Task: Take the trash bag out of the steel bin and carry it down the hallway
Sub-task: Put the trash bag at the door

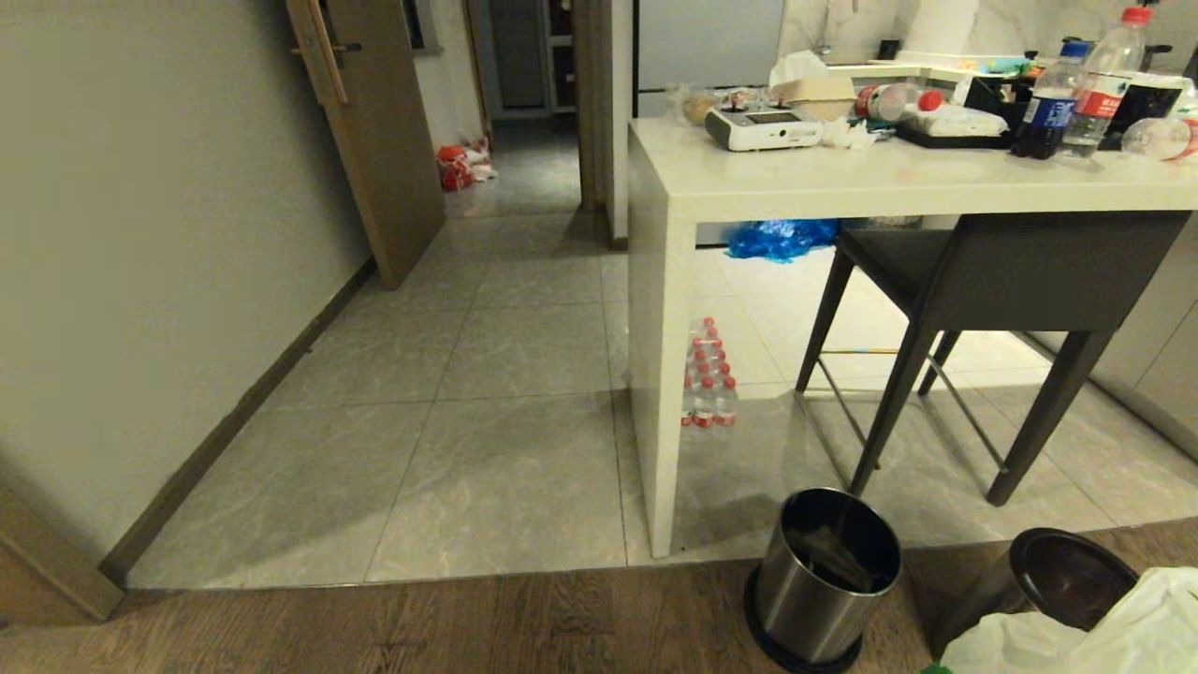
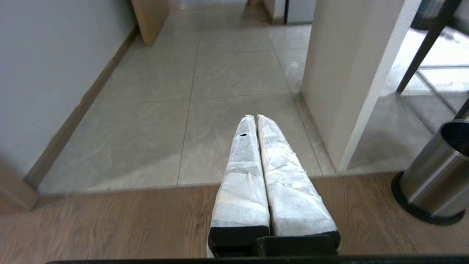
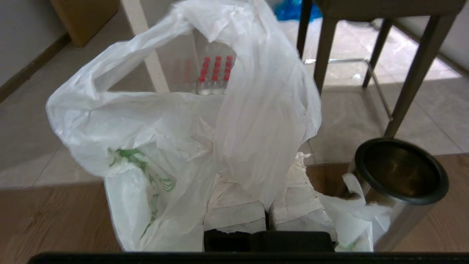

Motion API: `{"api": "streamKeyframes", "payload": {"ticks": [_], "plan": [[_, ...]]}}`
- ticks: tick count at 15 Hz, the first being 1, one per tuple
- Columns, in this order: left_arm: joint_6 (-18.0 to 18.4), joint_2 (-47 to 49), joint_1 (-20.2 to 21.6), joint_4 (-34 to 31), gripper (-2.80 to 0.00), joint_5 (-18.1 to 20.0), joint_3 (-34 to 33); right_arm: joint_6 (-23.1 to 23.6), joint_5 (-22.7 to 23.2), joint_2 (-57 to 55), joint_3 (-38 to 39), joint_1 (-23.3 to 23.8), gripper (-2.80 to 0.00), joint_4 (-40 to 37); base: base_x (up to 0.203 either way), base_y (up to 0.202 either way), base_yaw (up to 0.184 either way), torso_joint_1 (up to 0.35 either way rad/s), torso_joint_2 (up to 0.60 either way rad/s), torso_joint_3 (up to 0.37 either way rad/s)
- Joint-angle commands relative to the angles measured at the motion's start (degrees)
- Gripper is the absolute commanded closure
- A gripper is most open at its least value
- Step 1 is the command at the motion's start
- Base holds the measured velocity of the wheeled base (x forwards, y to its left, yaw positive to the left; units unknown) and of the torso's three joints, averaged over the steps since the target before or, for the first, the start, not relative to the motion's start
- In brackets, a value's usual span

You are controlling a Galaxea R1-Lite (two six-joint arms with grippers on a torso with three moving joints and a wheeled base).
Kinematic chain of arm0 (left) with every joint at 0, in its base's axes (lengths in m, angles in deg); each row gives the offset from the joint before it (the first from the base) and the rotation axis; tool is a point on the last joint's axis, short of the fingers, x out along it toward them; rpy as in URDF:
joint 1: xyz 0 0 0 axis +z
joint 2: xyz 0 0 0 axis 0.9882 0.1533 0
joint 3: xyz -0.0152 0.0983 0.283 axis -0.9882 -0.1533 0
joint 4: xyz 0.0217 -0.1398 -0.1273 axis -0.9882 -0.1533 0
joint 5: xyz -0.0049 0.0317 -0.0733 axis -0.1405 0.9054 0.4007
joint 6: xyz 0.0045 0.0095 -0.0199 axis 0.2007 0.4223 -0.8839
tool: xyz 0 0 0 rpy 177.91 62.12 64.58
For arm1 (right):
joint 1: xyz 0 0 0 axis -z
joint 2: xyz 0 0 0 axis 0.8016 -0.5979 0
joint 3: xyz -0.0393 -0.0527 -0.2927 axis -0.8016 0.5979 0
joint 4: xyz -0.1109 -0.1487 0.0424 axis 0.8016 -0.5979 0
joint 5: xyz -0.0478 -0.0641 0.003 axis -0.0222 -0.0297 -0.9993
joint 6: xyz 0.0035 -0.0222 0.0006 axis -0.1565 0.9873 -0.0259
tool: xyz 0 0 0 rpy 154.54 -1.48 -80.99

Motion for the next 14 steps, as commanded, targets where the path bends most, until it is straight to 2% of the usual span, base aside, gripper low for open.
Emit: {"api": "streamKeyframes", "payload": {"ticks": [1, 6, 14], "plan": [[0.0, 0.0, 0.0, 0.0, 0.00, 0.0, 0.0, 0.0, 0.0, -0.1, 0.0, 0.0, 0.00, -0.1, 0.115, 0.102, -0.008, -0.001, 0.00, 0.004], [0.0, 0.0, 0.0, 0.0, 0.00, 0.0, 0.0, 0.0, 0.0, -0.1, 0.0, 0.0, 0.00, -0.1, 0.032, 0.121, -0.008, 0.003, 0.00, 0.002], [0.2, 0.0, 0.0, 0.0, 0.00, 0.0, 0.0, 0.0, 0.0, -0.1, 0.0, 0.0, 0.00, -0.1, 0.000, 0.191, 0.000, 0.003, 0.00, 0.005]]}}
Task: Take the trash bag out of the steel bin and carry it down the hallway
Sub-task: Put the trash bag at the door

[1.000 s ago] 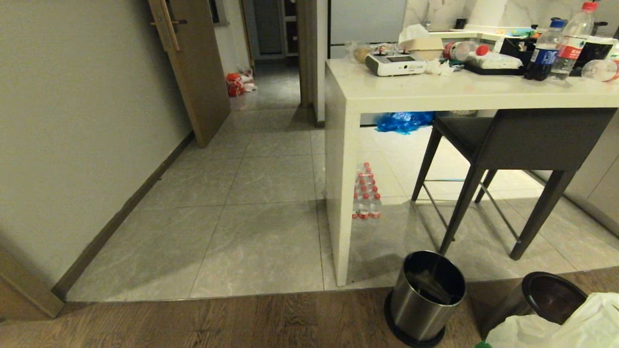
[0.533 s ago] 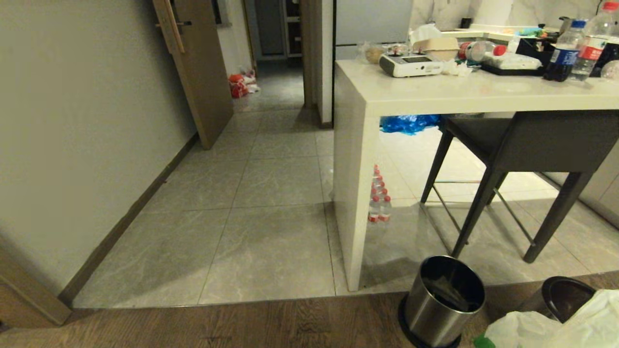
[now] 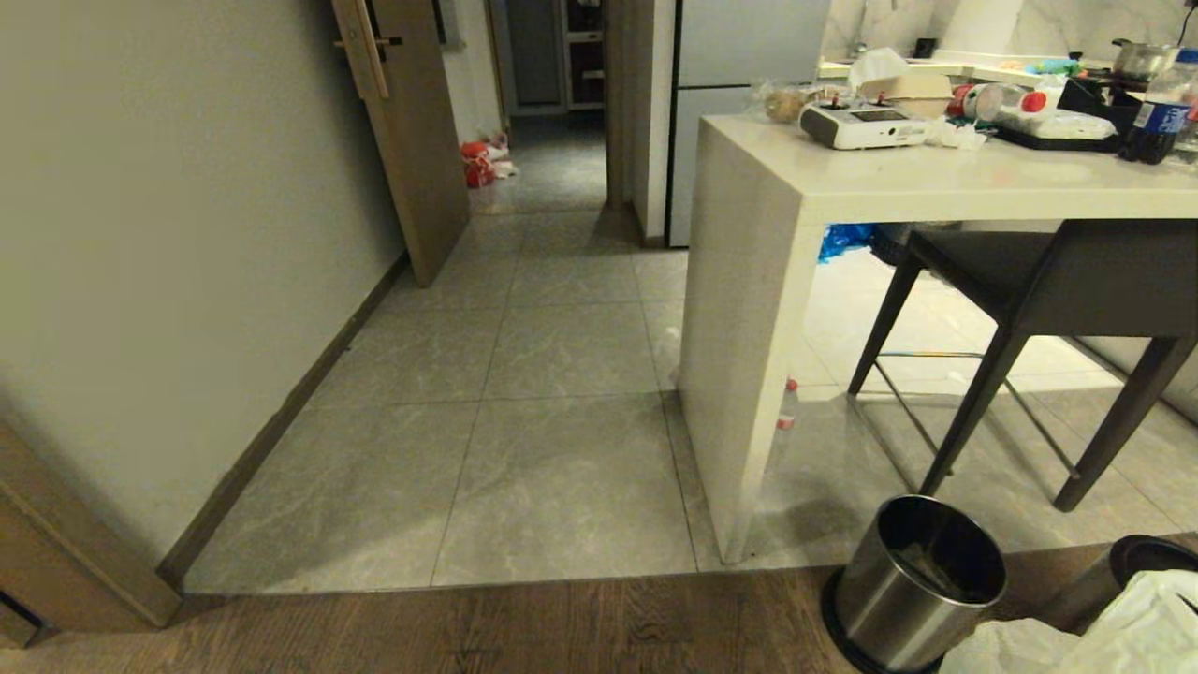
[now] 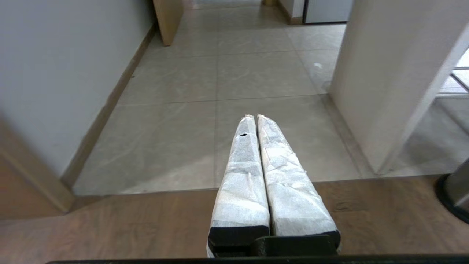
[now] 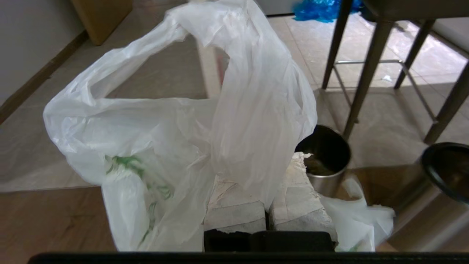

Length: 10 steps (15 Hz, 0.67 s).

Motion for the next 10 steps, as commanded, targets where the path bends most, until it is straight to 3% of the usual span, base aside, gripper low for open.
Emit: {"api": "streamKeyframes", "payload": {"ticks": [1, 10], "plan": [[0.0, 0.0, 0.0, 0.0, 0.00, 0.0, 0.0, 0.0, 0.0, -0.1, 0.0, 0.0, 0.00, 0.0, 0.000, 0.191, -0.003, 0.002, 0.01, 0.006], [-0.2, 0.0, 0.0, 0.0, 0.00, 0.0, 0.0, 0.0, 0.0, -0.1, 0.0, 0.0, 0.00, 0.0, 0.000, 0.193, -0.001, 0.003, 0.00, 0.001]]}}
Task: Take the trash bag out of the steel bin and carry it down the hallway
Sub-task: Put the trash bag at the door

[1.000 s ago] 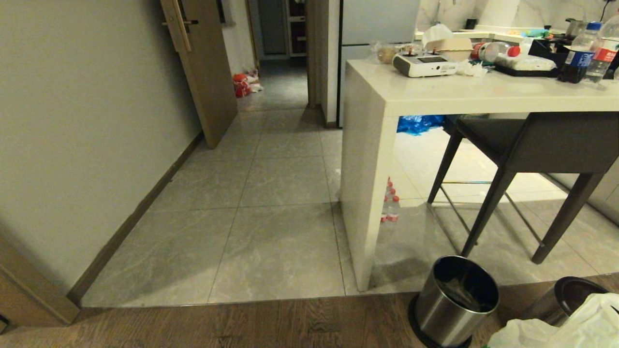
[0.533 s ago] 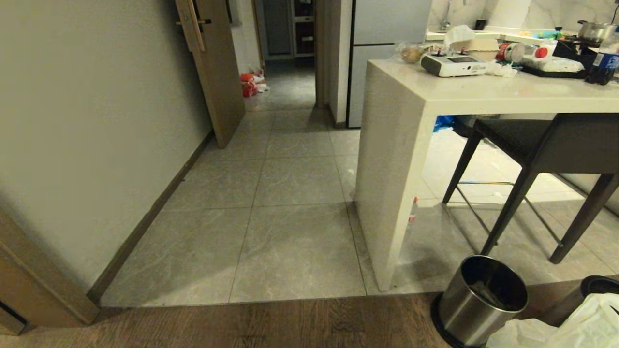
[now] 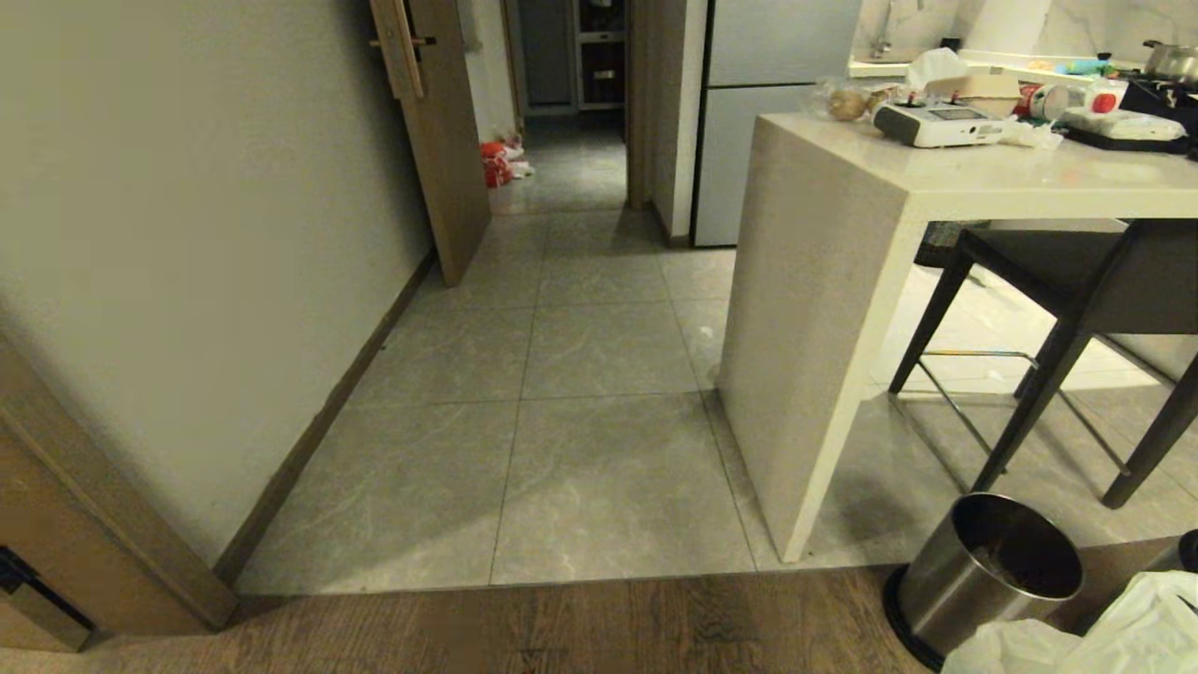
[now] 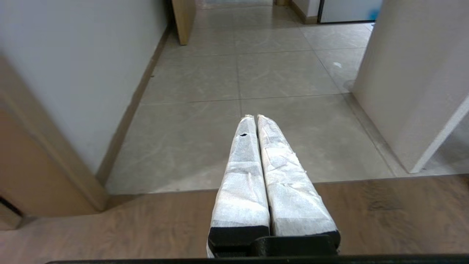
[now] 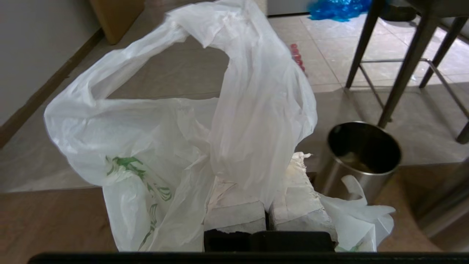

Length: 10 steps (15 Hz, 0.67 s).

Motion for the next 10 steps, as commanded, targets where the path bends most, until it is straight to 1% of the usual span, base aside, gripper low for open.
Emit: {"api": "streamKeyframes", "payload": {"ticks": [1, 3, 5, 10], "plan": [[-0.1, 0.0, 0.0, 0.0, 0.00, 0.0, 0.0, 0.0, 0.0, -0.1, 0.0, 0.0, 0.00, 0.0, 0.000, 0.194, -0.005, 0.005, 0.00, 0.005], [0.1, 0.0, 0.0, 0.0, 0.00, 0.0, 0.0, 0.0, 0.0, -0.1, 0.0, 0.0, 0.00, 0.0, 0.000, 0.189, 0.002, -0.001, 0.00, 0.002], [0.4, 0.0, 0.0, 0.0, 0.00, 0.0, 0.0, 0.0, 0.0, -0.1, 0.0, 0.0, 0.00, 0.0, 0.000, 0.141, 0.007, -0.001, 0.00, 0.002], [0.6, 0.0, 0.0, 0.0, 0.00, 0.0, 0.0, 0.0, 0.0, -0.1, 0.0, 0.0, 0.00, 0.0, 0.000, 0.000, 0.000, 0.000, 0.00, 0.000]]}}
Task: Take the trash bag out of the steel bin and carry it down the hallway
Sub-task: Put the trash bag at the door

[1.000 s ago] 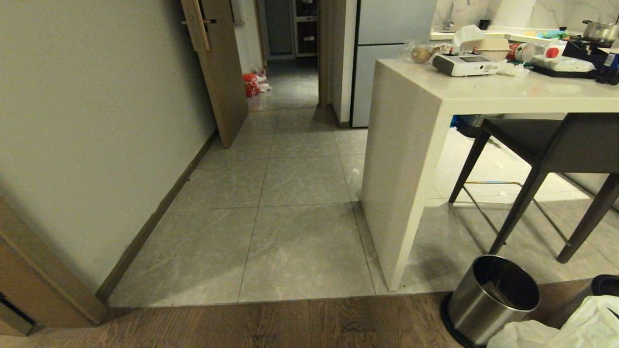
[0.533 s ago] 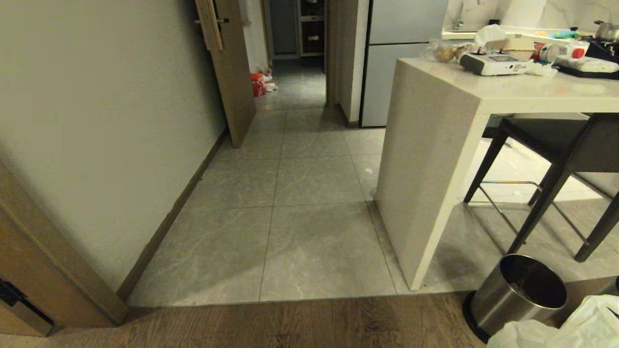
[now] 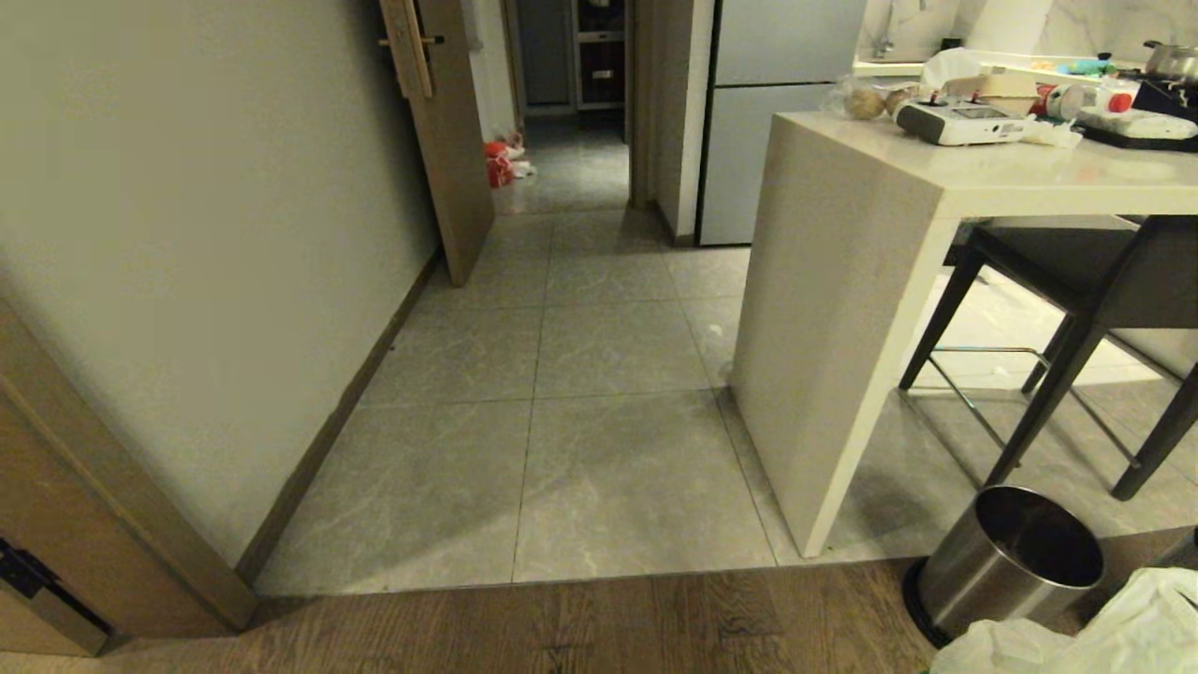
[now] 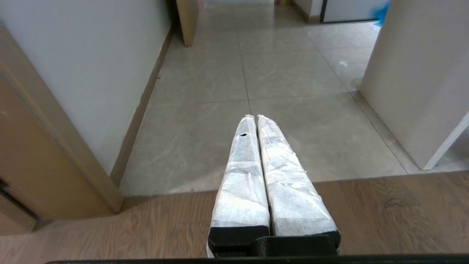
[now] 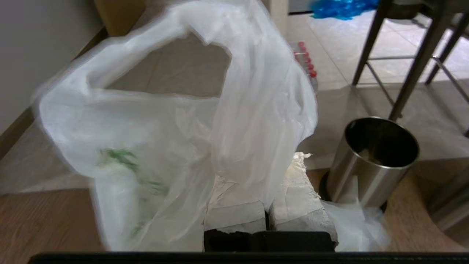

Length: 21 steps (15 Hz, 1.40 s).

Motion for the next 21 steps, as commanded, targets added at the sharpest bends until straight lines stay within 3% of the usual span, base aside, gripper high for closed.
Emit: {"api": "streamKeyframes", "payload": {"ticks": [1, 5, 21], "plan": [[-0.1, 0.0, 0.0, 0.1, 0.00, 0.0, 0.0, 0.0, 0.0, -0.1, 0.0, 0.0, 0.00, 0.0, 0.000, 0.000, 0.000, 0.000, 0.00, 0.000], [-0.9, 0.1, 0.0, 0.1, 0.00, -0.1, -0.1, 0.0, 0.0, -0.1, 0.0, 0.0, 0.00, 0.0, 0.020, 0.000, 0.000, 0.001, 0.00, 0.000], [-0.9, 0.0, 0.0, 0.1, 0.00, -0.1, 0.0, 0.0, 0.0, -0.1, 0.0, 0.0, 0.00, 0.0, 0.187, 0.000, 0.000, 0.003, 0.00, 0.001]]}}
